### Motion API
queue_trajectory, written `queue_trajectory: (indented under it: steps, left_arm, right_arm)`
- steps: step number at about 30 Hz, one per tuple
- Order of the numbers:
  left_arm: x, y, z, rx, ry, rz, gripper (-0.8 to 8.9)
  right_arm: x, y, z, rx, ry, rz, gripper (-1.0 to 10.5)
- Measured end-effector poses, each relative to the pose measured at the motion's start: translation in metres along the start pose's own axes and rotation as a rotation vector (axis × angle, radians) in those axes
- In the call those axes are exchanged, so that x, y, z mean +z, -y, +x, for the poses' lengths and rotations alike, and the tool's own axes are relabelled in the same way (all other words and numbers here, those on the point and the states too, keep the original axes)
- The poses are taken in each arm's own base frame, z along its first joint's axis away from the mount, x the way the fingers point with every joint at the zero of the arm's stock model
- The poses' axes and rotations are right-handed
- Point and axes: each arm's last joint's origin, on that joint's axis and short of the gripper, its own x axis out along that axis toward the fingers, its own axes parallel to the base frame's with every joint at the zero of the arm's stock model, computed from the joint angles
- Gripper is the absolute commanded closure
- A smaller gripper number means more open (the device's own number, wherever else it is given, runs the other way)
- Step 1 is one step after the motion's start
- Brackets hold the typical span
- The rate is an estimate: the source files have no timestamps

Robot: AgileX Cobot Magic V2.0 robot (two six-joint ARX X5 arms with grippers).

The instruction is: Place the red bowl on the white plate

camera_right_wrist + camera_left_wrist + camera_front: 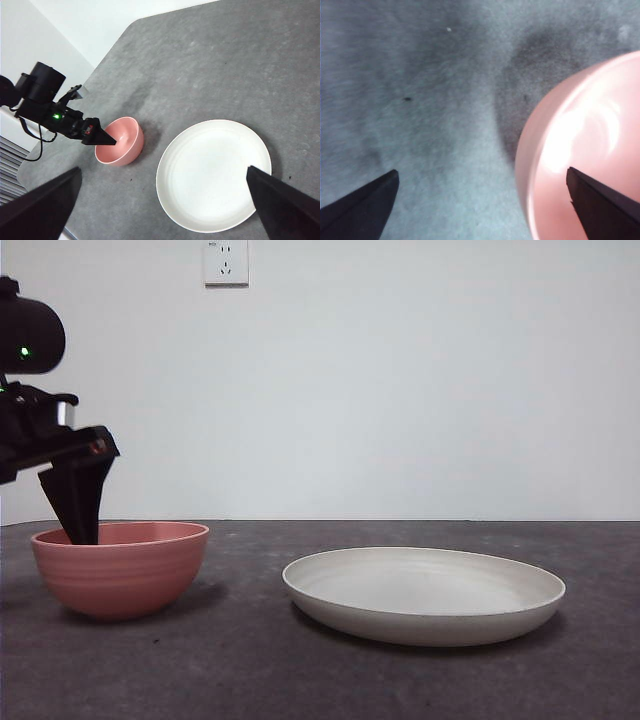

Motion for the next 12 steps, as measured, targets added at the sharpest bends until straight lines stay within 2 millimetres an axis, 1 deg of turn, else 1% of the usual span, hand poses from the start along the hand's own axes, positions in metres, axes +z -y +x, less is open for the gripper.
queue_trajectory:
  steps: [5, 9, 12]
  left_arm:
    - [0.0020, 0.0040, 0.0015, -0.006, 0.019, 0.018, 4.67]
    - [0.0024, 0.0048, 0.0016, -0.007, 0.024, 0.022, 6.59]
    - [0.0034, 0.0060, 0.0018, -0.010, 0.035, 0.028, 7.77]
  right_arm:
    - [0.0000, 0.0000, 0.0000, 0.000, 0.000, 0.000, 4.0]
    - [0.0000, 0.0000, 0.0000, 0.000, 0.000, 0.000, 4.0]
    - [0.0000, 0.0000, 0.0000, 0.000, 0.000, 0.000, 4.0]
